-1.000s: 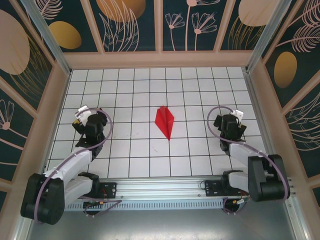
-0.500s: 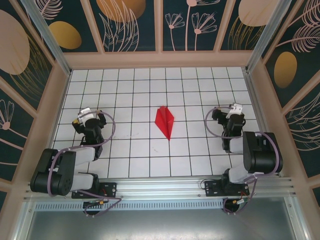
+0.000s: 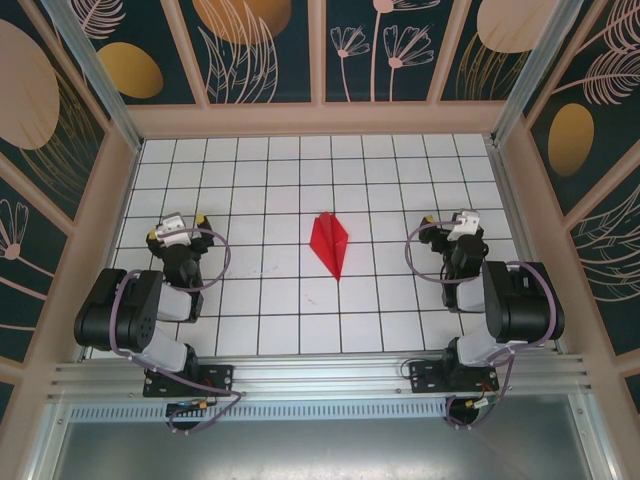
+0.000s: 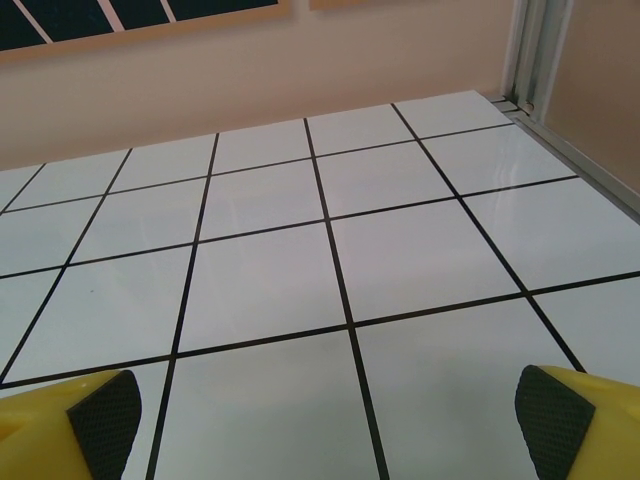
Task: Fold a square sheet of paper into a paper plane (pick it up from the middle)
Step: Reset both arms
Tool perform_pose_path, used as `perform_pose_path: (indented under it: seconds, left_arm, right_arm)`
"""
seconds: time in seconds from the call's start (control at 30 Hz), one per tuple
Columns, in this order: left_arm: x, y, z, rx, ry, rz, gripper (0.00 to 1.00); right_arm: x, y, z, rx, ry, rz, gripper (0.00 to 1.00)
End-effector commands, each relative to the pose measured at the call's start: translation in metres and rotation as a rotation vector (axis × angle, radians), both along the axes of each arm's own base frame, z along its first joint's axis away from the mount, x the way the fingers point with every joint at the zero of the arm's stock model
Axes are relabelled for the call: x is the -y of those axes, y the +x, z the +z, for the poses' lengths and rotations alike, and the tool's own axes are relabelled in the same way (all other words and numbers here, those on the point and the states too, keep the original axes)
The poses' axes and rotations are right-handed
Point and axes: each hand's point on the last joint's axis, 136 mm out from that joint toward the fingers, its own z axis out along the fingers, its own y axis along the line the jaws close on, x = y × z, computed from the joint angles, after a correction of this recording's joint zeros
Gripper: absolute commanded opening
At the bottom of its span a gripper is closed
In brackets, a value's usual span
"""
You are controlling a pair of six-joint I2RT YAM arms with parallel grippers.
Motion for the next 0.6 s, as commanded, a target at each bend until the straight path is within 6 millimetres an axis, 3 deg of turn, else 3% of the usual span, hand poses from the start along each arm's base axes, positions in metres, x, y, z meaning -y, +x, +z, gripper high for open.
perform_pose_path:
  seconds: [0.0, 0.1, 0.57]
  left_arm:
    - [-0.0022, 0.0037, 0.0159, 0.066, -0.019, 0.001, 0.98]
    - [0.006, 0.0054, 0.0161, 0.064, 0.002, -0.049, 0.99]
    - [0.0064, 0.0059, 0.016, 0.063, 0.002, -0.053, 0.99]
  right_arm:
    - [-0.0001, 0.0049, 0.016, 0.062, -0.008, 0.011, 0.99]
    - [0.0, 0.0049, 0.016, 0.062, -0.007, 0.01, 0.99]
    - [-0.0003, 0.0049, 0.0164, 0.063, -0.008, 0.011, 0.99]
